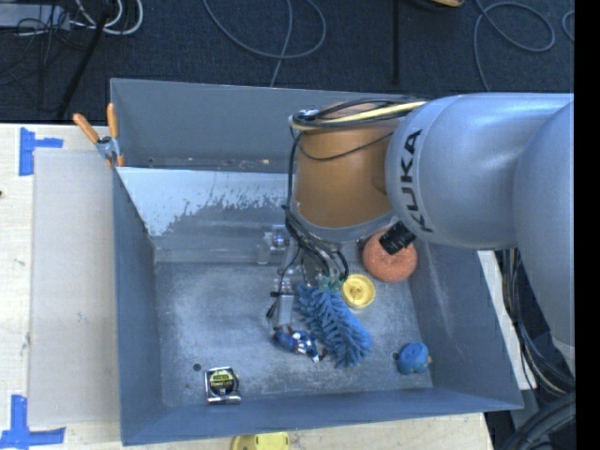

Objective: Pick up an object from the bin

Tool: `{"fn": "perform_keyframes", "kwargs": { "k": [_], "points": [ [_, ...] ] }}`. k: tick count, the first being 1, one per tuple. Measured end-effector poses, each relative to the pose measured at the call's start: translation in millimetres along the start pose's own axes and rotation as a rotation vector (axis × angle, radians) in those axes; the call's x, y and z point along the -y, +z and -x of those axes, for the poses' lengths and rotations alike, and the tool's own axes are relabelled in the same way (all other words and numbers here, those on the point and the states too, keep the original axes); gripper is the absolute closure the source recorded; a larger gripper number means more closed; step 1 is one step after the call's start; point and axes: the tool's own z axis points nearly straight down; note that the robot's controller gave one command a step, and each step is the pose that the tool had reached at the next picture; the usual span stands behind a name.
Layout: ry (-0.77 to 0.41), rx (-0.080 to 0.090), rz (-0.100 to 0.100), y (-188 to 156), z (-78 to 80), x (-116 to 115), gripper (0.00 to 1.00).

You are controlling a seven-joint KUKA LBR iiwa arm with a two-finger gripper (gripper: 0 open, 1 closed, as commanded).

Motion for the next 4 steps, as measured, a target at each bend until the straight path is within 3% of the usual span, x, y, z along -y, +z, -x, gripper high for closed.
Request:
{"fn": "perform_keyframes", "kwargs": {
  "k": [1, 2, 3, 4],
  "points": [
    [0.003, 0.008, 0.001, -4.6, 1.7, 0.7, 0.00],
    [0.113, 0.010, 0.002, 50.7, -21.4, 34.4, 0.00],
    [0.045, 0.005, 0.001, 49.7, -33.3, 58.7, 0.00],
    [0.114, 0.009, 0.002, 50.1, -46.3, 73.9, 0.00]
  ]
}}
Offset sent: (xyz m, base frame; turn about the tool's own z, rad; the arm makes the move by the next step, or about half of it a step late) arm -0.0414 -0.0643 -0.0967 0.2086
